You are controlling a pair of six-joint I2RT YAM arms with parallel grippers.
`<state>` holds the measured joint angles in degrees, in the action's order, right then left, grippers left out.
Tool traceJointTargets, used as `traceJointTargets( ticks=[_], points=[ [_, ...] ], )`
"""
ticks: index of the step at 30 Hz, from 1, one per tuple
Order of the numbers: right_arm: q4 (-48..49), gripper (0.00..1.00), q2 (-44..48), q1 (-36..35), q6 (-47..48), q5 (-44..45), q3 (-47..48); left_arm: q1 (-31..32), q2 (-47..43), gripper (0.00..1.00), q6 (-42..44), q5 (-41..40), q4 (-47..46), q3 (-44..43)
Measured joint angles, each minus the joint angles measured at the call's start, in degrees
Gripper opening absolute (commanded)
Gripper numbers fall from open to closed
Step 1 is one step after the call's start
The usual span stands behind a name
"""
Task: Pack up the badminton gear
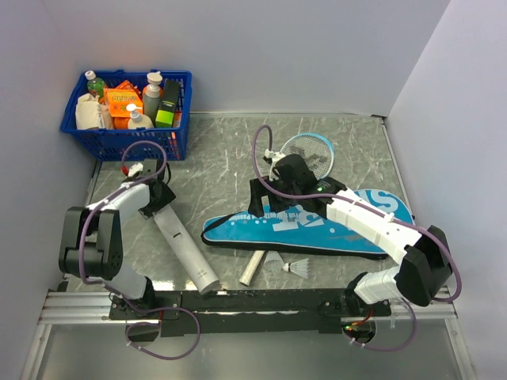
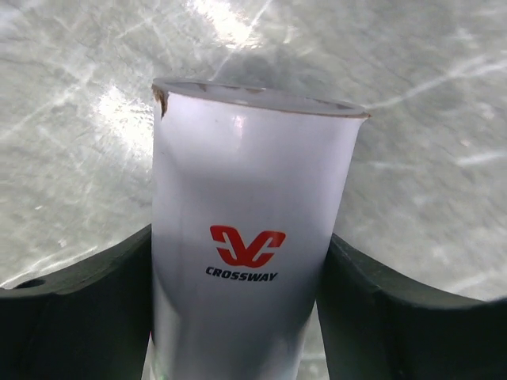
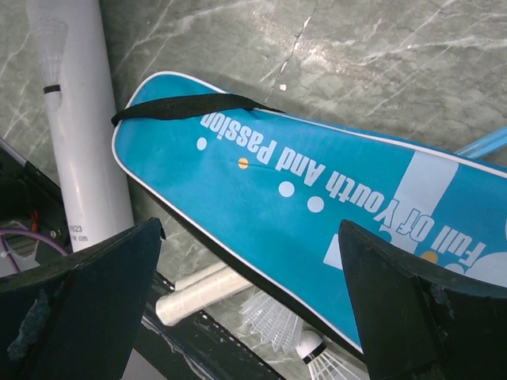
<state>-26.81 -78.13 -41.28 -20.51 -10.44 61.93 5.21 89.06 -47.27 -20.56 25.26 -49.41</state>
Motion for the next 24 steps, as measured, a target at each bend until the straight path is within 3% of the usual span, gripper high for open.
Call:
traceJointTargets(
  ticks=[8, 16, 24],
  points=[
    [-3.1, 1.0, 0.61, 0.0, 0.33, 0.39, 3.87, 0.83, -10.21, 0.01, 8.98, 1.31, 3.17, -9.22],
    [-8.59, 1.0, 4.72, 0.44, 2.14, 3.72, 9.73, 2.62, -18.84, 0.01, 22.14, 11.58, 1.86, -16.83],
    [-15.39, 1.0, 15.91, 4.66, 2.56, 6.62, 11.1, 17.88, -23.19, 0.01, 36.15, 17.97, 0.72, -16.74]
  ],
)
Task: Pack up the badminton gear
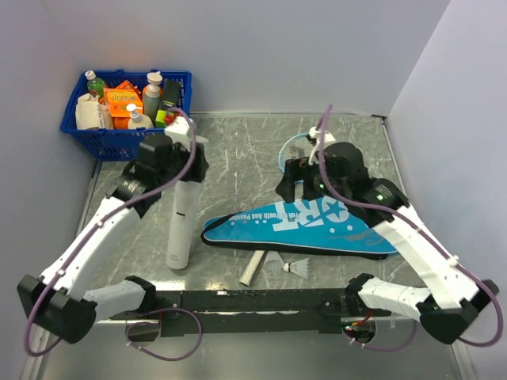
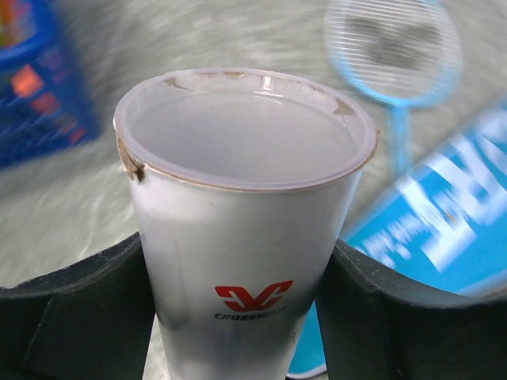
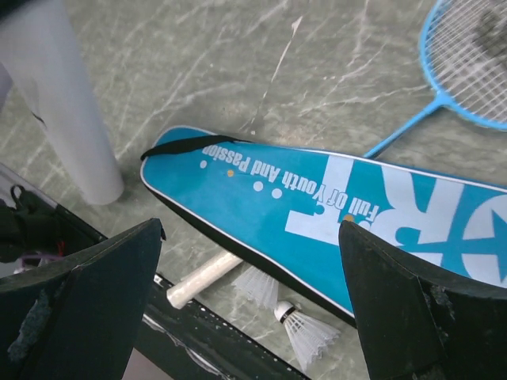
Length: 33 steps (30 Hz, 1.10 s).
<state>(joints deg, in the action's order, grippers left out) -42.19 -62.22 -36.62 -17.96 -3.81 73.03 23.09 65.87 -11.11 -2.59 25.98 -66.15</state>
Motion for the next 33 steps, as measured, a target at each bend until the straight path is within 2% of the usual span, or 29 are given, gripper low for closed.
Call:
traceJointTargets(
  ticks=[7, 15, 20, 23, 28, 33],
  points=[
    [-4.59, 1.0, 7.28, 0.57, -1.46, 1.11, -0.59, 13.29, -8.39, 0.01, 10.73, 7.21, -3.78, 4.24],
    [-9.29, 1.0, 15.08, 0.57, -1.84, -2.67, -2.05, 29.0, -8.85, 0.01, 14.67, 8.79, -6.1, 9.25],
    [-11.8, 0.9, 17.33, 0.57, -1.64, -7.1, -1.4, 38.77, -7.39, 0.01, 14.75, 6.8, -7.15, 13.25],
    [-11.87, 0.82, 18.1, 0.57, -1.9, -10.69, -1.51, 41.51, -7.54, 0.01, 14.69, 5.66, -9.14, 15.28],
    [-10.49, 0.72, 19.74, 0.61, -3.69, -17.35, -4.46, 42.27, -11.26, 0.01, 13.22, 5.53, -15.41, 20.87],
    [-7.21, 0.67, 19.08, 0.61, -6.27, -23.63, -7.58, 42.25, -14.67, 0.01, 11.72, 5.66, -21.24, 25.49]
  ],
)
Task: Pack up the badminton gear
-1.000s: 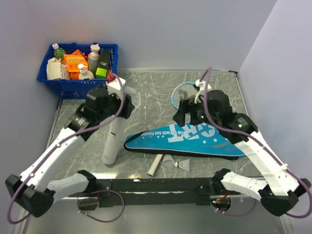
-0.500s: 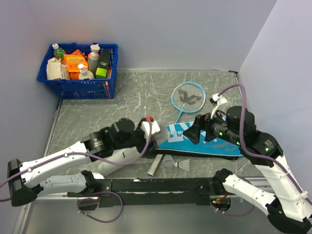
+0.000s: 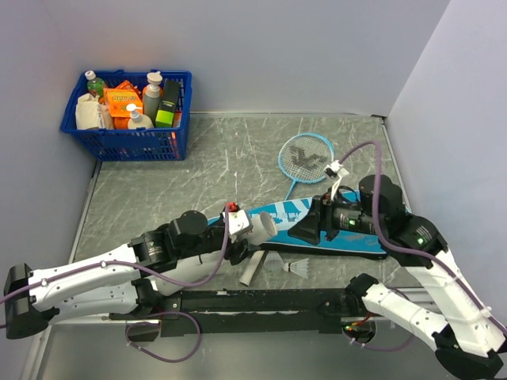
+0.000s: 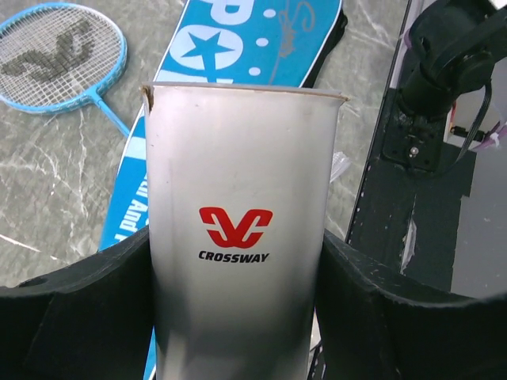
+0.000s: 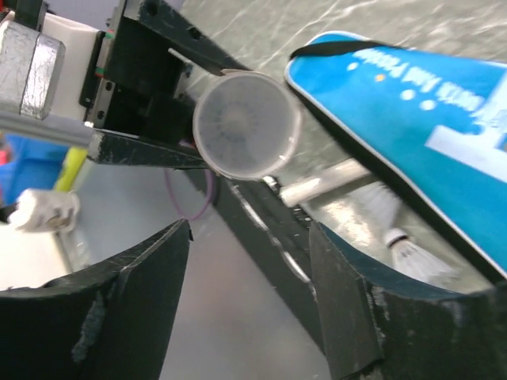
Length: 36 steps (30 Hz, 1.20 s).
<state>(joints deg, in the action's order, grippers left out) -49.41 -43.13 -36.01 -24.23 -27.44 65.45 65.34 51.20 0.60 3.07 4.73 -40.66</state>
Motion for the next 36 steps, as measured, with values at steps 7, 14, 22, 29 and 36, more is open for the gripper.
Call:
traceJointTargets(
  ticks=[7, 14, 22, 29, 36],
  points=[
    [5.4, 0.62, -5.64, -0.24, -1.9, -5.05, -0.22, 0.0, 0.28, 0.01, -1.05, 0.72, -3.08, 0.2],
    [8.48, 0.56, -10.93, -1.25, -2.73, -7.67, -0.2, 0.02, 1.92, 0.01, -1.53, 2.14, -4.76, 0.2],
    [10.23, 0.49, -11.5, -2.75, -2.99, -9.05, -0.13, 0.17, 3.19, 0.01, -1.66, 2.27, -5.42, 0.2],
    [11.19, 0.27, -11.5, -3.04, -3.52, -9.73, -0.33, 0.2, 3.43, 0.01, -1.7, 2.16, -5.57, 0.2],
    [12.26, 0.13, -11.52, -3.23, -4.04, -10.51, -0.33, 0.39, 3.39, 0.01, -1.7, 1.77, -5.6, 0.2]
  ],
)
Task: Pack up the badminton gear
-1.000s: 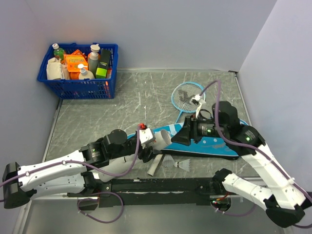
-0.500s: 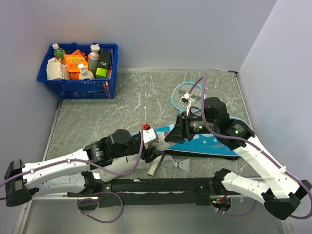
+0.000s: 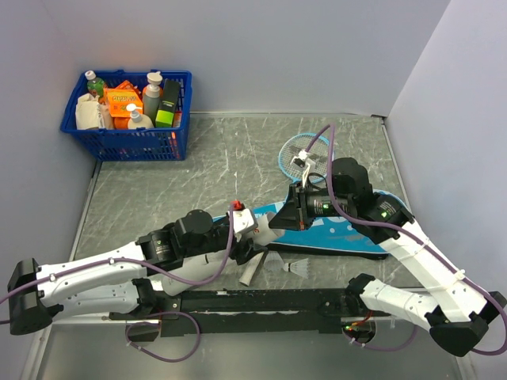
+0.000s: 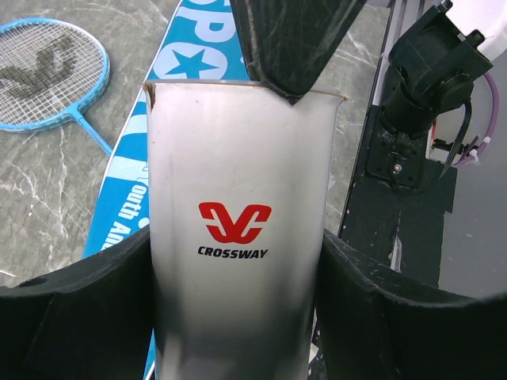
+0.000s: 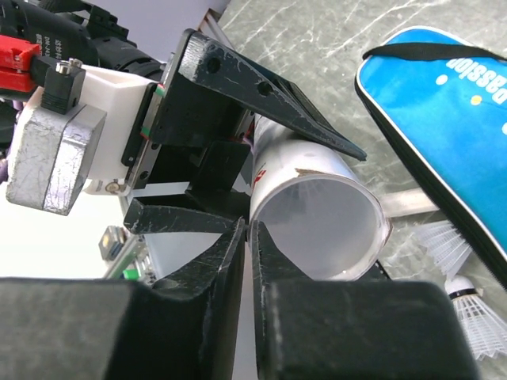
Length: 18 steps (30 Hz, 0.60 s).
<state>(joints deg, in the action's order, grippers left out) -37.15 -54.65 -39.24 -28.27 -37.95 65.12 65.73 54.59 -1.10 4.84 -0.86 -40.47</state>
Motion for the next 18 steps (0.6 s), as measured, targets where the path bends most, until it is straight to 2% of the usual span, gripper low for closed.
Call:
traceJointTargets(
  ticks=[5, 18],
  points=[
    [0.85, 0.0, 0.0, 0.02, -0.44, -0.42, -0.35, 0.02, -0.48, 0.01, -0.02, -0.2, 0.07, 0.0],
    [4.13, 0.0, 0.55, 0.04, -1.57, -0.9, -2.45, 0.09, -1.75, 0.01, 0.15, -1.62, 1.09, 0.39]
  ],
)
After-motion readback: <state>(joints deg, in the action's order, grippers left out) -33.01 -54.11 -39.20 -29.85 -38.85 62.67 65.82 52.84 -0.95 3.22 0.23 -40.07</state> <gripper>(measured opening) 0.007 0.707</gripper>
